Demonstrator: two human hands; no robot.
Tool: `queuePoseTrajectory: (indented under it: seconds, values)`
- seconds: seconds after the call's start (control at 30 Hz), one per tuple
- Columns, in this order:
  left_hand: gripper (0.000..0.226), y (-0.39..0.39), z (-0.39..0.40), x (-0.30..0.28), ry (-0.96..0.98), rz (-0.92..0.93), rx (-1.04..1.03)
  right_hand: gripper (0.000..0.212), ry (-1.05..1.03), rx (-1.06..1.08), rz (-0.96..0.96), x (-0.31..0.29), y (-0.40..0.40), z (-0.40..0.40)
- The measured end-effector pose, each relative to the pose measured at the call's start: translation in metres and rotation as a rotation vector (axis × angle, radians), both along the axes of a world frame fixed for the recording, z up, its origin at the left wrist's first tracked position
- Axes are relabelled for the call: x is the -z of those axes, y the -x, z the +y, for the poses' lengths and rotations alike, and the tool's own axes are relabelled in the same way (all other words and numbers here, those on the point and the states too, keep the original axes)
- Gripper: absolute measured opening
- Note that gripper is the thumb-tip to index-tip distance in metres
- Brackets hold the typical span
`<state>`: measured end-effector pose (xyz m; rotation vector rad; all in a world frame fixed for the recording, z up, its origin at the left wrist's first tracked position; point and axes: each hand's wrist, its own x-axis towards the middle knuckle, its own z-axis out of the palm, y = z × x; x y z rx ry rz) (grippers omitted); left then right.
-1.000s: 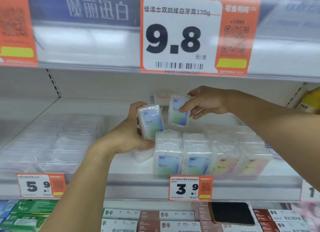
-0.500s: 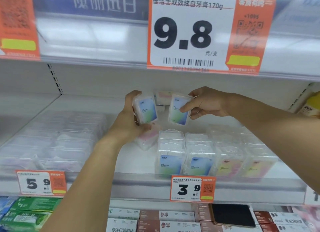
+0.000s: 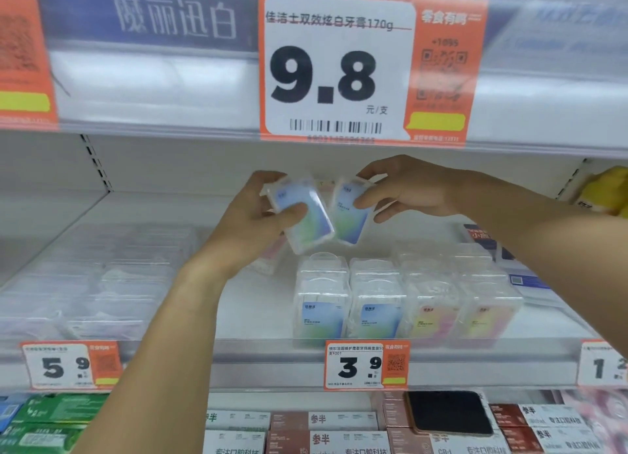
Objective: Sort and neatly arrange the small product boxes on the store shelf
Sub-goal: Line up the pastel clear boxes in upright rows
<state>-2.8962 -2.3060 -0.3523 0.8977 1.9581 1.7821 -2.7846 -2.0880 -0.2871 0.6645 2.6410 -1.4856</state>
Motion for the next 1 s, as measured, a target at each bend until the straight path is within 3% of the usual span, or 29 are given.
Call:
queuePoseTrajectory:
  seconds: [0.17,0.33,0.47,0.77,1.0]
  values:
    - [0.026,-0.006,0.0,0.002,0.151,0.032,0.03,0.028,-0.085,-0.099,-0.109,-0.003,-0.004,0.003]
    - [0.032,-0.005,-0.002,0.001,0.29,0.018,0.108,0.048,-0.114,-0.144,-0.133,-0.002,-0.003,0.005]
    - [0.036,-0.009,-0.003,0.001,0.406,0.001,0.206,0.047,-0.133,-0.227,-0.205,0.001,-0.006,0.004]
    - [0.023,-0.012,-0.002,-0.001,0.447,-0.064,0.281,0.021,-0.226,-0.356,-0.38,0.009,-0.01,-0.003]
    - [0.022,-0.018,0.0,-0.004,0.469,-0.048,0.303,0.038,-0.201,-0.377,-0.37,0.013,-0.011,-0.001]
